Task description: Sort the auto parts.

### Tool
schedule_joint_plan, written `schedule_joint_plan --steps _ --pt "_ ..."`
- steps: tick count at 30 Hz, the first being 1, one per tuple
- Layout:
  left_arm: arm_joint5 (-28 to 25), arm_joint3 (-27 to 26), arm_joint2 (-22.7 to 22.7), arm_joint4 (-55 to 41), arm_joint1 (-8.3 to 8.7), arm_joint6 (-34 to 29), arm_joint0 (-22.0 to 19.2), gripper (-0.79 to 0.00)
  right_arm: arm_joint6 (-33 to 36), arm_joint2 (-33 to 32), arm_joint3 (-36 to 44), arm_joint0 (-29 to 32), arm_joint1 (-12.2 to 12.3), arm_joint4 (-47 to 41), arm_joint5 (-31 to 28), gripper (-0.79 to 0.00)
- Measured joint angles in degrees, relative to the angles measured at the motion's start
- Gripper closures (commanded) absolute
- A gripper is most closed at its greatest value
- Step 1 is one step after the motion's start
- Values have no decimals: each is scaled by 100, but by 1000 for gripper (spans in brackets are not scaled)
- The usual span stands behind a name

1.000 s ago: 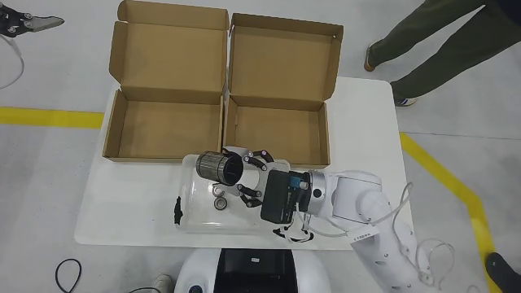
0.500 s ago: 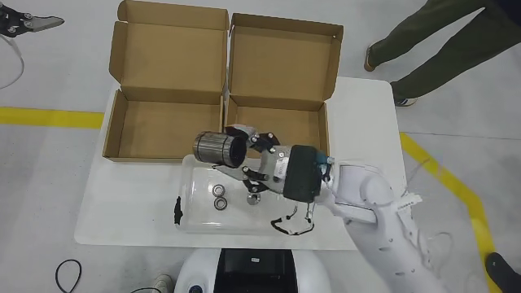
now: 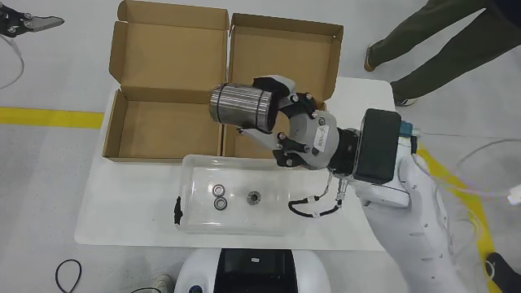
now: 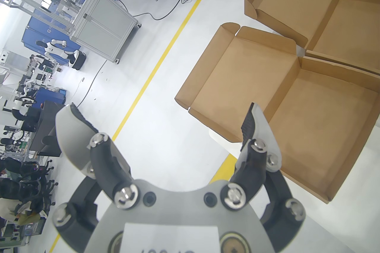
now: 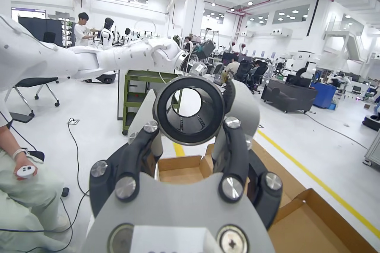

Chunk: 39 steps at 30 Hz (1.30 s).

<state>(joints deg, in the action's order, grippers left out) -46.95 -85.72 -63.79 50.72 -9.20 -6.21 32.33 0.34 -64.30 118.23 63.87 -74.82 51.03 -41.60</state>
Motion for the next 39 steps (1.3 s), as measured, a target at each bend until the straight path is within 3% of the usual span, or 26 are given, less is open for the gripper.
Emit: schedule_joint_plan --steps 7,28,39 --pt "0 0 0 0 0 0 0 -785 -258 -39 -177 -28 -9 -37 26 0" --pt "0 0 0 0 0 0 0 -785 1142 560 -1162 371 29 1785 1045 0" --pt "0 0 0 0 0 0 0 -785 1564 881 -1469 239 -22 1915 1341 0"
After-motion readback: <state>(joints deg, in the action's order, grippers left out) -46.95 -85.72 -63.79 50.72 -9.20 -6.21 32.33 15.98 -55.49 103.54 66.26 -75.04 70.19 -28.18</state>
